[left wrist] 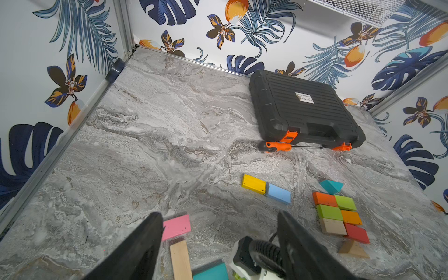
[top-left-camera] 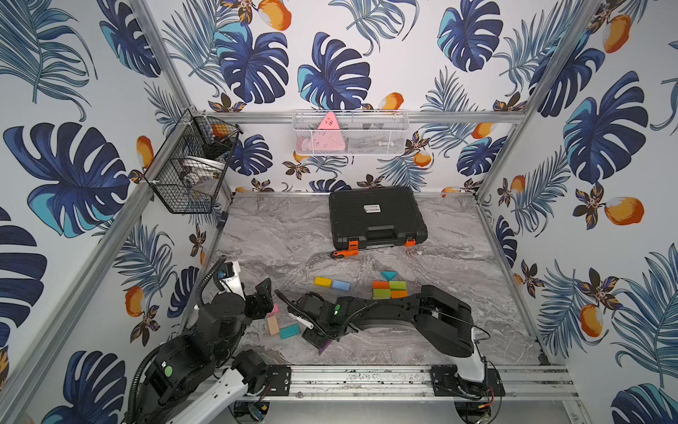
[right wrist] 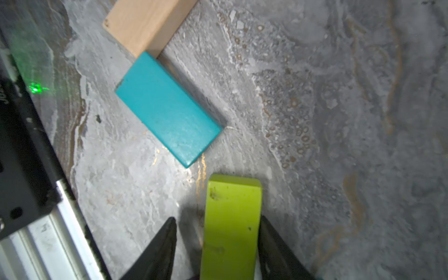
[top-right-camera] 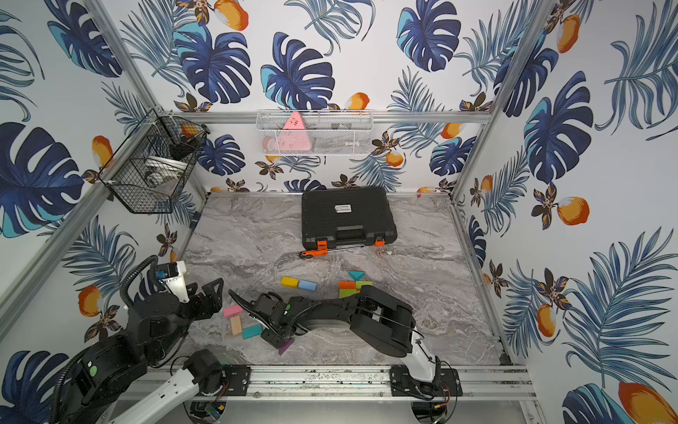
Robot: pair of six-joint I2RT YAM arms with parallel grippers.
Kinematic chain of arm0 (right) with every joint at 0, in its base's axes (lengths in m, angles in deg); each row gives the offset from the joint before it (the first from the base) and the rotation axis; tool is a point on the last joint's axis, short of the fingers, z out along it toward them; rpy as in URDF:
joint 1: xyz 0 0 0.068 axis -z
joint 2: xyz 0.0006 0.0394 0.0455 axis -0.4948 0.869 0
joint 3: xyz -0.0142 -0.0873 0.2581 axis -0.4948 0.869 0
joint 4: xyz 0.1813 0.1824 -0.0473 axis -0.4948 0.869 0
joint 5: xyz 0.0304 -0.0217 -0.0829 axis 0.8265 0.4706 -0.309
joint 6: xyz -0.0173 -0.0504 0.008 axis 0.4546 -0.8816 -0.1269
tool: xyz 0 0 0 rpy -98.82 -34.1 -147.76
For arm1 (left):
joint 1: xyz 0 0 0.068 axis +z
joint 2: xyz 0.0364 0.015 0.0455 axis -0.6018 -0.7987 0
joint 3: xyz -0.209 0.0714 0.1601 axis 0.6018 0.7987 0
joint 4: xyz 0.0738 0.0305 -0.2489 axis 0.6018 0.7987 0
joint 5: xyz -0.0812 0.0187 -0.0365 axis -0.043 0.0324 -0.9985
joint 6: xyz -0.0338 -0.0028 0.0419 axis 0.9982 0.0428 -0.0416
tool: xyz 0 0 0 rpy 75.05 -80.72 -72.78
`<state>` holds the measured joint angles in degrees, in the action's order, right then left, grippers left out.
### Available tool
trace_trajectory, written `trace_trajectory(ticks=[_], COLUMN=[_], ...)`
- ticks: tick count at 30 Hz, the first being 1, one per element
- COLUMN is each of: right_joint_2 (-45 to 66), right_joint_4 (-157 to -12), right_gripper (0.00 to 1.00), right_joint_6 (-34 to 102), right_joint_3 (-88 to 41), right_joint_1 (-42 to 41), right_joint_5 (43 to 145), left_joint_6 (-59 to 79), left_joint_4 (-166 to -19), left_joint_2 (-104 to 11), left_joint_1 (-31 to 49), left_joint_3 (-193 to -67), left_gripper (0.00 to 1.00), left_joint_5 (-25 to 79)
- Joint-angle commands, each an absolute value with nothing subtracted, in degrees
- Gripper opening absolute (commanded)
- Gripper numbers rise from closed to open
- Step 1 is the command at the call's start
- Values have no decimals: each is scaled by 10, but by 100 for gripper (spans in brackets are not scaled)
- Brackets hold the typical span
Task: Assemble a piece of candy with building blocks
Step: Pick up the building block from the center of the board, then place the building block at the center of the board.
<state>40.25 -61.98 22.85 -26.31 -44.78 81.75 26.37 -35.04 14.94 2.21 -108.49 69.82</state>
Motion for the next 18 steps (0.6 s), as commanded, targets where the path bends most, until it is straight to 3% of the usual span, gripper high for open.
trace_trajectory(ticks=[1,3,5,18], right_joint_2=[411,417,422,418], right_joint_4=[-594,-590,-592,-640], right_gripper=[44,32,27,23], right_joint_6=[225,221,216,143], right_joint_3=[-269,-286,-297,-337], right_joint_1=[-451,-451,-449,-345], right_joint_5=[812,801,789,860], left_joint_6=[272,272,272,274], left_joint_4=[-359,-359,-359,-356], left_joint_2=[148,148,148,150], left_joint_1=[22,23,23,22], left_joint_3=[-1084,-1084,-1084,-1084], left_gripper=[79,79,78,79], left_joint_5=[705,705,706,710])
